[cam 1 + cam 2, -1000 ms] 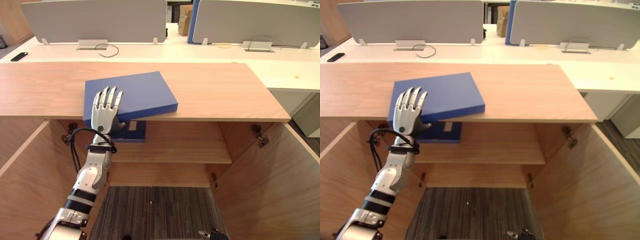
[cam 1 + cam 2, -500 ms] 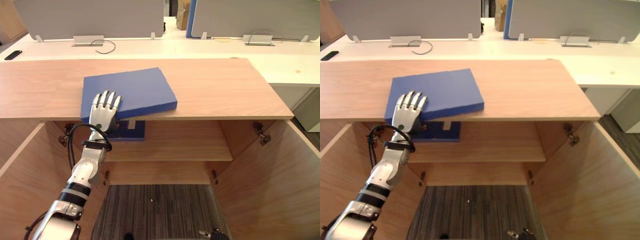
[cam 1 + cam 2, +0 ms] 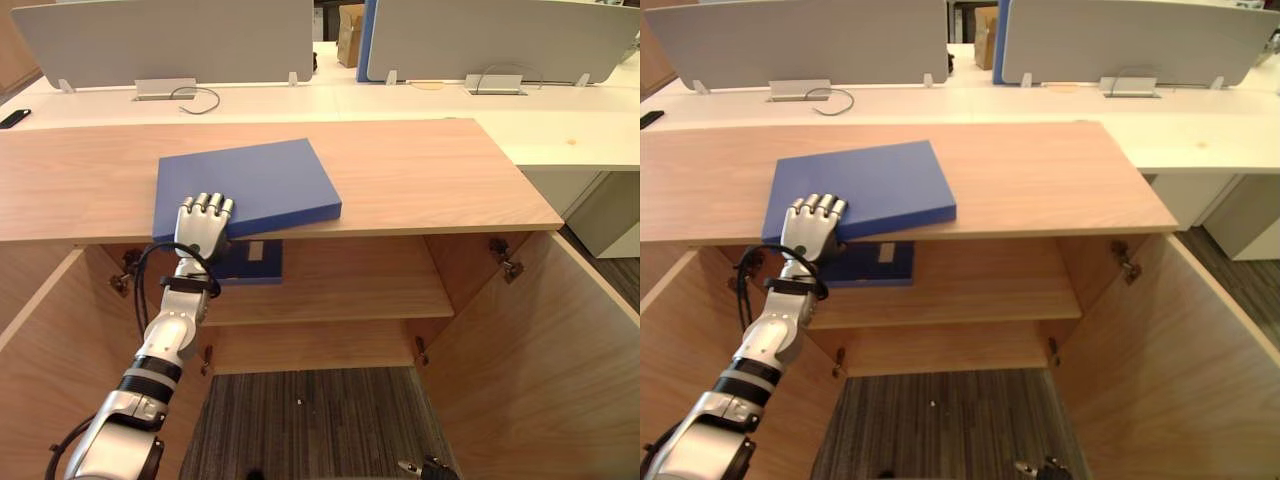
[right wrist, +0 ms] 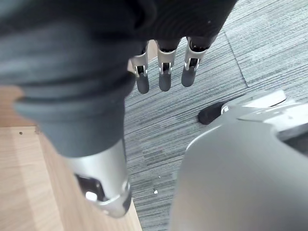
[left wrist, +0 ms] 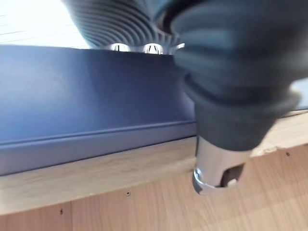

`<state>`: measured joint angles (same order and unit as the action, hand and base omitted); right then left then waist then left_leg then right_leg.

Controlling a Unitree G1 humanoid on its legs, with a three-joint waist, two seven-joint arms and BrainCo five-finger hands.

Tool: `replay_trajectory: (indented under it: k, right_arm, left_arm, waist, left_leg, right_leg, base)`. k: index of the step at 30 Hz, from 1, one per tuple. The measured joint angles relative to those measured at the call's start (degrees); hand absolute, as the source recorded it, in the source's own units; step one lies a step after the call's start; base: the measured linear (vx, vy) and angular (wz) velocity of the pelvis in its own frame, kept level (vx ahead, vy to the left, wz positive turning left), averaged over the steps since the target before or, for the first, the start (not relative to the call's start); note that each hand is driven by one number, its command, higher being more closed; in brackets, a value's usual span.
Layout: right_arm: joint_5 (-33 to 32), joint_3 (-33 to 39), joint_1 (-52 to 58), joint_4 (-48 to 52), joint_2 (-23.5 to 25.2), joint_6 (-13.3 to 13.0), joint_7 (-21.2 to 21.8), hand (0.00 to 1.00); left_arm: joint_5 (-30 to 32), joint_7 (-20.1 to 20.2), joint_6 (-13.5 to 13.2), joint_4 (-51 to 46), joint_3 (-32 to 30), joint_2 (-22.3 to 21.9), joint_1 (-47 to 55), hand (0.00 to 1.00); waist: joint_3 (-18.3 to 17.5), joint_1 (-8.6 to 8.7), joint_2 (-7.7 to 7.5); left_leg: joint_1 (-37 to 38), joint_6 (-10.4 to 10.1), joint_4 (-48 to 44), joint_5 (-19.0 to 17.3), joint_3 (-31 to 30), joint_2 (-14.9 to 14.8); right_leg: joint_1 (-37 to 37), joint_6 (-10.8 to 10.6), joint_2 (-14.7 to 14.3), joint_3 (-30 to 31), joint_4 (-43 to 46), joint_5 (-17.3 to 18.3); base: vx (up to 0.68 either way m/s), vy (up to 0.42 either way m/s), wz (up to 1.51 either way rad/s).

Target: Walk over to the cabinet, pick up the folder, carry it to the office cabinet, place the folder inside the office cabinet, then close the office cabinet door

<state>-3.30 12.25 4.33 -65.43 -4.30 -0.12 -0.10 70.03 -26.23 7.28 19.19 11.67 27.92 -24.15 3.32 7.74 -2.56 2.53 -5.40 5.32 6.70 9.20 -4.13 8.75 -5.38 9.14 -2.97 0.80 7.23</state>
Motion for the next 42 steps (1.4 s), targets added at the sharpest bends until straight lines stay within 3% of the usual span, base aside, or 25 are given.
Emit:
replay_trajectory:
  k: [3,8,12,15,18,34,37,42]
  right_arm:
    - [-0.01,0.0,-0.02,0.02,0.01,0.01,0.0,0.0]
    - [0.0,0.06,0.34,0.01,0.01,0.07,-0.01,0.0]
    - [0.02,0.04,0.18,0.0,0.1,0.09,0.02,0.0]
    - [0.04,-0.02,-0.26,-0.01,0.07,0.14,0.05,0.0]
    - [0.04,-0.03,-0.23,-0.01,0.07,0.14,0.09,0.0]
    - [0.02,-0.03,-0.34,-0.02,0.18,0.15,0.08,0.0]
    - [0.03,-0.1,-0.32,-0.08,0.2,0.14,-0.01,0.0]
    - [0.03,-0.16,-0.29,-0.41,0.26,0.14,-0.08,0.0]
  left_arm:
    - [0.07,1.3,0.05,-2.56,-0.86,-0.3,1.16,1.0]
    - [0.03,3.18,-0.19,-15.49,-2.59,-1.88,8.03,1.0]
    - [-0.62,3.79,-2.75,-22.94,-2.07,-3.18,13.67,1.0]
    - [-2.02,3.81,-5.32,-23.44,-1.94,-3.13,14.26,1.0]
    - [-2.59,3.81,-6.0,-23.43,-2.02,-2.97,14.26,1.0]
    - [-2.63,0.76,-5.25,-23.08,-4.22,-3.01,14.17,1.0]
    - [-5.6,-0.31,-4.72,-24.63,-4.53,-5.66,14.22,1.0]
    - [-15.9,-2.28,-5.1,-31.01,-4.46,-12.4,14.95,1.0]
  waist:
    - [0.1,-0.09,-0.01]
    - [0.23,-0.99,-0.17]
    - [0.36,-1.12,-0.22]
    - [0.49,-1.4,-0.15]
    - [0.55,-1.39,-0.17]
    - [0.77,-1.49,-0.79]
    - [0.7,-1.46,-0.87]
    - [0.54,-1.86,-0.85]
  left_leg:
    - [0.03,-0.07,0.0,-0.18,-0.13,0.02]
    - [0.03,-0.06,-0.16,-0.24,-0.61,0.15]
    - [1.34,-0.07,-0.27,-0.24,-0.89,0.27]
    - [1.62,-0.09,-0.02,-0.27,-0.77,0.2]
    - [1.63,-0.03,0.0,-0.36,-0.76,0.18]
    - [1.6,0.12,-0.27,-1.12,-0.89,0.95]
    - [1.66,0.12,-0.29,-1.09,-0.87,0.8]
    - [1.75,0.07,-0.31,-0.9,-0.44,-0.22]
  right_leg:
    - [0.07,0.0,0.0,-0.05,-0.3,0.04]
    - [0.68,0.02,0.03,-0.92,-0.52,0.09]
    - [2.3,0.07,0.02,-1.56,-0.52,0.1]
    - [2.51,0.29,-0.01,-1.56,-0.57,0.22]
    - [2.47,0.39,0.02,-1.54,-0.59,0.3]
    - [2.5,0.43,0.69,-1.73,-0.57,0.89]
    - [2.57,0.49,0.56,-1.99,-0.34,0.86]
    - [1.0,0.58,-0.2,-1.02,2.22,0.77]
  base:
    - [-0.02,0.003,0.0]
    - [0.02,-0.005,0.06]
    - [0.03,-0.006,0.06]
    - [-0.04,0.001,-0.02]
    - [-0.07,0.01,-0.03]
    - [0.01,0.006,0.0]
    - [0.02,-0.002,0.02]
    - [-0.03,0.002,-0.07]
